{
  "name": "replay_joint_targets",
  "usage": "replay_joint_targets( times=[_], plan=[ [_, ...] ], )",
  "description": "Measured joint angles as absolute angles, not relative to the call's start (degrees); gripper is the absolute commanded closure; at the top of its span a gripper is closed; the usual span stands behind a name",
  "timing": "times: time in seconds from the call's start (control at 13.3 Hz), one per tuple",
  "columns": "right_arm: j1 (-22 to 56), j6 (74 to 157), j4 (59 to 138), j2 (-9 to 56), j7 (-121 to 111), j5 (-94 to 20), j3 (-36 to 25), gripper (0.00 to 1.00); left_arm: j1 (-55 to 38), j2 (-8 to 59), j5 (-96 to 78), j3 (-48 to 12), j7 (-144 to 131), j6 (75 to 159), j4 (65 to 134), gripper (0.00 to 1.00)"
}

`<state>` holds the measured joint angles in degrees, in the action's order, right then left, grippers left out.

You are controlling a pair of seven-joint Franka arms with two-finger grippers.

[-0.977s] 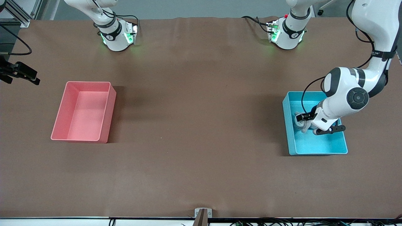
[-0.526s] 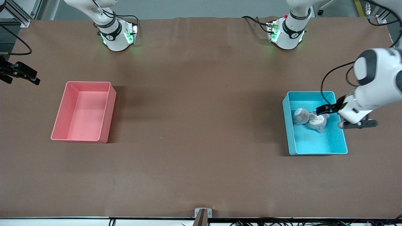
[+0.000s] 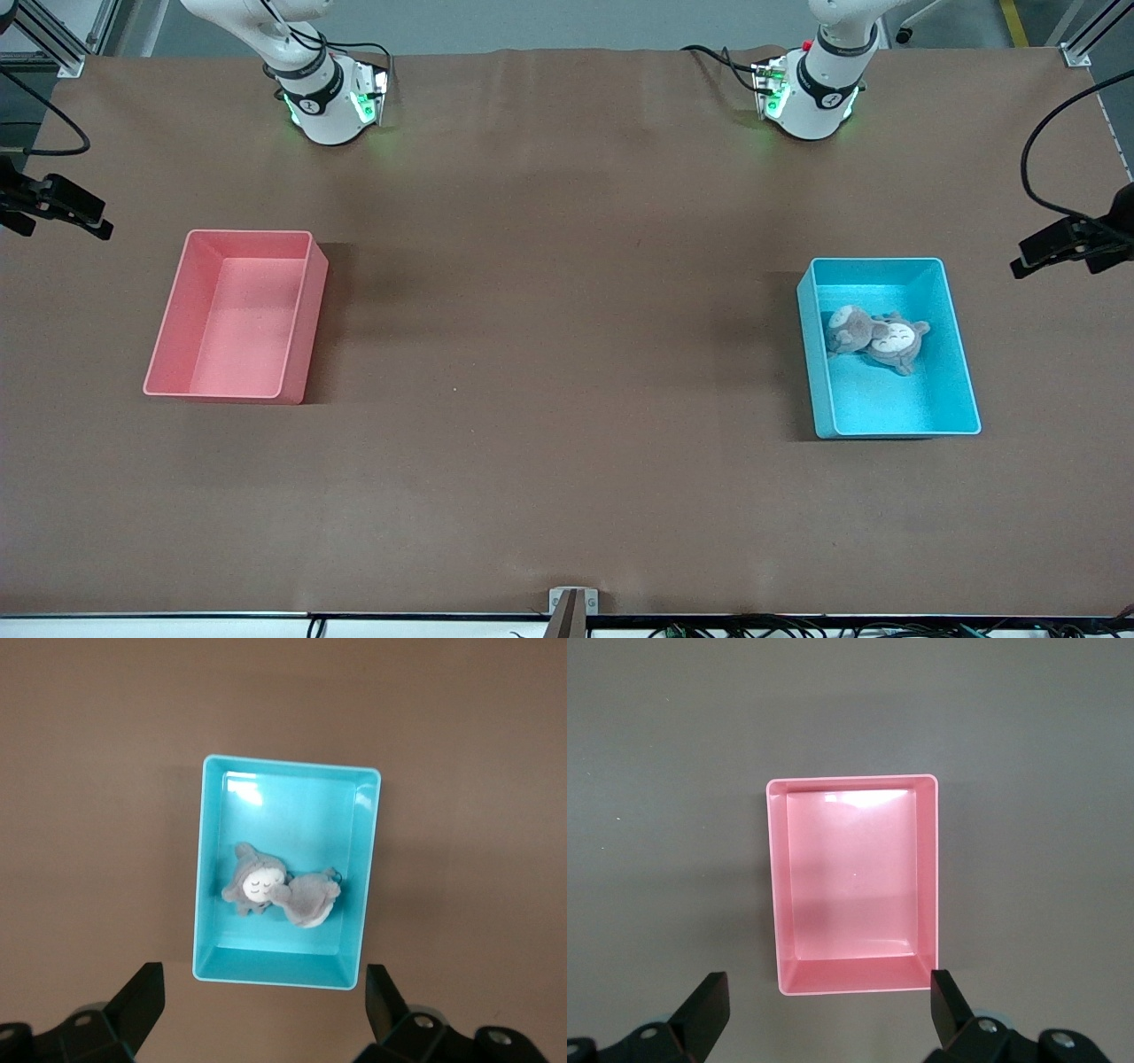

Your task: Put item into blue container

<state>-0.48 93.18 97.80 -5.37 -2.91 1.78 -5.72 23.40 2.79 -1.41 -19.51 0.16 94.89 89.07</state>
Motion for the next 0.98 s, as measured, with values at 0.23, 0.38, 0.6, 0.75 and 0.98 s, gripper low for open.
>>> replay_joint_targets(
  times=[0.23,0.38,0.6,0.75,0.98],
  plan=[
    [-0.48,93.18,97.8,-5.37,-2.91,1.78,-5.71,0.0,20.3,2.79,-1.42,-18.44,-0.07,94.56,87.26,0.0],
    [-0.47,93.18,97.8,-5.37,-2.91,1.78,-5.71,0.0,12.87,2.8,-1.42,-11.92,-0.23,94.55,87.18,0.0],
    [-0.47,93.18,97.8,-5.37,-2.91,1.78,-5.71,0.0,-1.13,2.62,-1.42,2.33,-0.23,94.54,86.86,0.0],
    [-0.47,93.18,97.8,-5.37,-2.91,1.78,-5.71,0.0,-2.99,2.43,-1.42,4.2,-0.23,94.54,86.82,0.0],
    [-0.47,93.18,97.8,-5.37,-2.91,1.78,-5.71,0.0,-2.93,2.38,-1.42,4.25,-0.23,94.54,86.81,0.0]
  ],
)
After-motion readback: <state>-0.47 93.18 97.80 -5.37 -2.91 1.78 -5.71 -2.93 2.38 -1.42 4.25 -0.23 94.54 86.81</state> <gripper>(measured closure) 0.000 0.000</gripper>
